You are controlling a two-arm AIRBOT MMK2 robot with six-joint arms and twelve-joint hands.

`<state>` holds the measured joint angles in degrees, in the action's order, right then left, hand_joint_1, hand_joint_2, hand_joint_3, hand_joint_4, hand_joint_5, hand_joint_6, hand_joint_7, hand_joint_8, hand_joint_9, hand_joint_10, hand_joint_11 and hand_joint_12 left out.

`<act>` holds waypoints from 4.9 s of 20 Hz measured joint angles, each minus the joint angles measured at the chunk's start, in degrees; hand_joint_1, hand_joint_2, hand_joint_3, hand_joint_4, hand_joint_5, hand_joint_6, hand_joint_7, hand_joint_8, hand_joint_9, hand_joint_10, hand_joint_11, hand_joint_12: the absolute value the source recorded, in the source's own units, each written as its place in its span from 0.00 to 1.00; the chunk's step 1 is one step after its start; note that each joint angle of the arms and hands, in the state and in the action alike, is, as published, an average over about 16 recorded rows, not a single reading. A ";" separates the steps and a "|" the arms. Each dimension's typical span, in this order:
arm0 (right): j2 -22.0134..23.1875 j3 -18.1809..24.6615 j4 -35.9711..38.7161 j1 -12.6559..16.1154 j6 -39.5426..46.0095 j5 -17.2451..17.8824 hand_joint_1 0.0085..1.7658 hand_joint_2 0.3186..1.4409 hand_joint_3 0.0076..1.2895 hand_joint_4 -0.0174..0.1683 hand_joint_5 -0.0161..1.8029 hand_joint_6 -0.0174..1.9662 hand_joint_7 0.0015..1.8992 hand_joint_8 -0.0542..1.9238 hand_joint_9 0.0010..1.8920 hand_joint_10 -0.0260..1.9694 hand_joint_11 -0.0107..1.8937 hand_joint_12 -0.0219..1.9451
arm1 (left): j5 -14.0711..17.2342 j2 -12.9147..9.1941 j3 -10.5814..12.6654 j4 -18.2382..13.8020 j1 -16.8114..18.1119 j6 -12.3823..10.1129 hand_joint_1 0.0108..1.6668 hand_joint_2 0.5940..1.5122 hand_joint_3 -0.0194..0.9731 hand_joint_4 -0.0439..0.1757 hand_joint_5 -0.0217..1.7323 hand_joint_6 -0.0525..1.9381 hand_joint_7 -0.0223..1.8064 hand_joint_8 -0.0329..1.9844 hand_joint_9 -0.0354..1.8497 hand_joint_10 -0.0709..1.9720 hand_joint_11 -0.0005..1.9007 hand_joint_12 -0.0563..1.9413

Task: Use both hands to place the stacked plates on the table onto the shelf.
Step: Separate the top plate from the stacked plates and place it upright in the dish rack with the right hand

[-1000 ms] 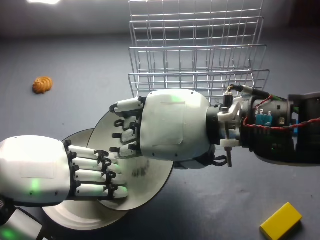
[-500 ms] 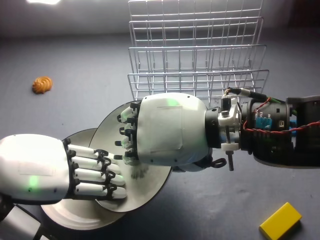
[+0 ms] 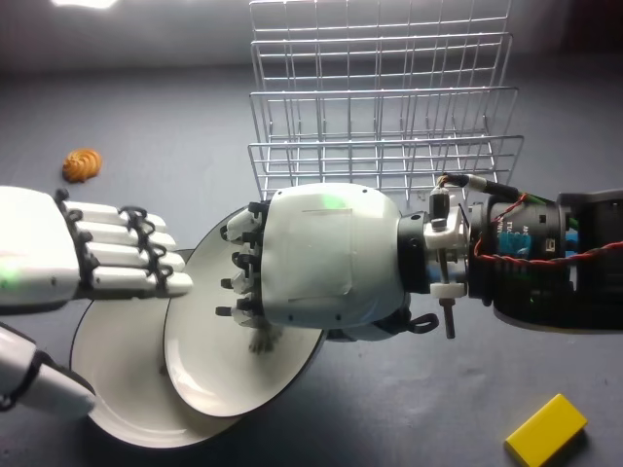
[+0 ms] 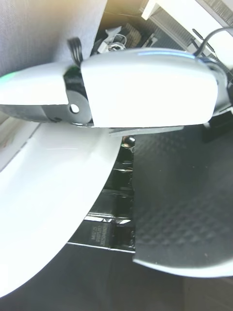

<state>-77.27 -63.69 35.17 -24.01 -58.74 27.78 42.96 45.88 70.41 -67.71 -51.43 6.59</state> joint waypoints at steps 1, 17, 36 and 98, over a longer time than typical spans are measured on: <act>0.27 0.42 -0.15 0.15 0.01 -0.02 0.70 0.53 0.00 0.06 0.53 0.22 0.51 0.41 0.54 0.39 0.38 0.75 | -0.31 -0.32 0.56 0.68 0.24 0.00 0.01 0.58 0.03 0.21 0.04 0.03 0.05 0.02 0.04 0.04 0.02 0.04; 8.91 10.81 -4.60 4.10 0.09 -1.33 0.70 0.57 0.00 0.10 0.56 0.41 0.57 0.49 0.54 0.41 0.36 0.76 | -10.51 -4.84 4.36 8.47 2.11 -0.12 0.01 0.58 0.03 0.21 0.04 0.03 0.05 0.02 0.05 0.04 0.01 0.06; 17.08 12.15 -10.12 15.04 18.30 -1.36 0.70 0.58 0.00 0.08 0.58 0.38 0.59 0.47 0.54 0.43 0.37 0.78 | 1.43 -4.33 8.76 0.06 1.45 -0.56 0.01 0.58 0.03 0.21 0.04 0.04 0.06 0.02 0.05 0.04 0.01 0.07; 3.36 -21.08 -28.22 19.55 46.02 -21.78 0.71 0.59 0.00 0.05 0.60 0.29 0.58 0.54 0.50 0.57 0.35 0.87 | -4.88 -2.45 -0.29 3.76 -14.34 -8.10 0.01 0.59 0.03 0.18 0.03 0.03 0.04 0.01 0.02 0.01 0.02 0.11</act>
<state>-73.91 -84.77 6.94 -4.46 -12.72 6.00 38.08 43.43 70.12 -63.96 -65.77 -1.51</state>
